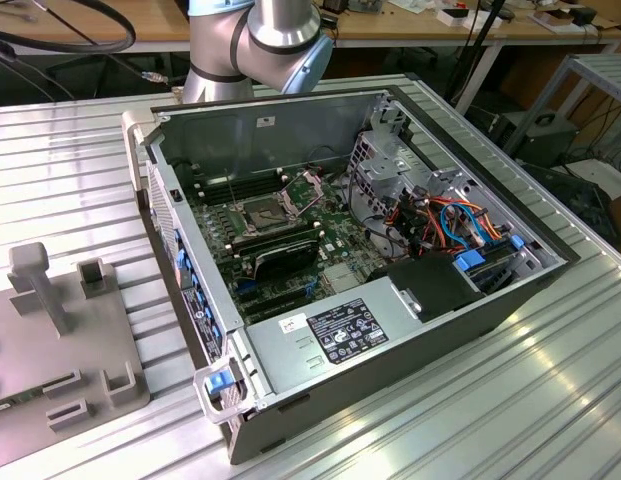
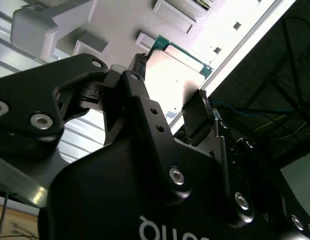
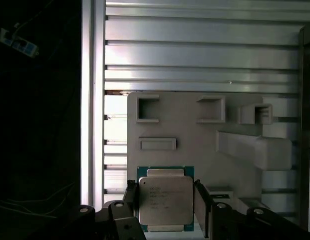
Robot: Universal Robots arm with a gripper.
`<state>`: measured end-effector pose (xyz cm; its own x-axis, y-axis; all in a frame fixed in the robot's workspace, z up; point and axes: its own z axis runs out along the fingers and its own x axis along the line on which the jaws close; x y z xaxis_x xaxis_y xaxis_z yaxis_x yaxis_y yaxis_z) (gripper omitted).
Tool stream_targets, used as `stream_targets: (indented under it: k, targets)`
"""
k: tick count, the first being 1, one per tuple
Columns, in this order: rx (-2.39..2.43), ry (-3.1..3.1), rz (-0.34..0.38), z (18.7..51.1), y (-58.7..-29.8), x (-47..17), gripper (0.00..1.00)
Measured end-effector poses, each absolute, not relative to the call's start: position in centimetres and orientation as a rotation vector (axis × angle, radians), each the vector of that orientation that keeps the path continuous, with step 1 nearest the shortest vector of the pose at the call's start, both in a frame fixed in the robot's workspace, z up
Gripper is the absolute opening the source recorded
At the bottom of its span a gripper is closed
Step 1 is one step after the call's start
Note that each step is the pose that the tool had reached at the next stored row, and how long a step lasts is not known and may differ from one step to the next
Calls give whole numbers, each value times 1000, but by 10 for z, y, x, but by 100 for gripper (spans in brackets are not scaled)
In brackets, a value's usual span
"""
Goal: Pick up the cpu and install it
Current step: 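Pick up the cpu and move it towards the insertion slot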
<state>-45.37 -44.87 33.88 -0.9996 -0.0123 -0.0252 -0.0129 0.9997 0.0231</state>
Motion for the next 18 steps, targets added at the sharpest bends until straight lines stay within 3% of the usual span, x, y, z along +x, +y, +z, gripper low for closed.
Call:
stream_targets:
  k: [18]
  targets:
    - [-20, 3116, 36, 370, -449, -454, 55]
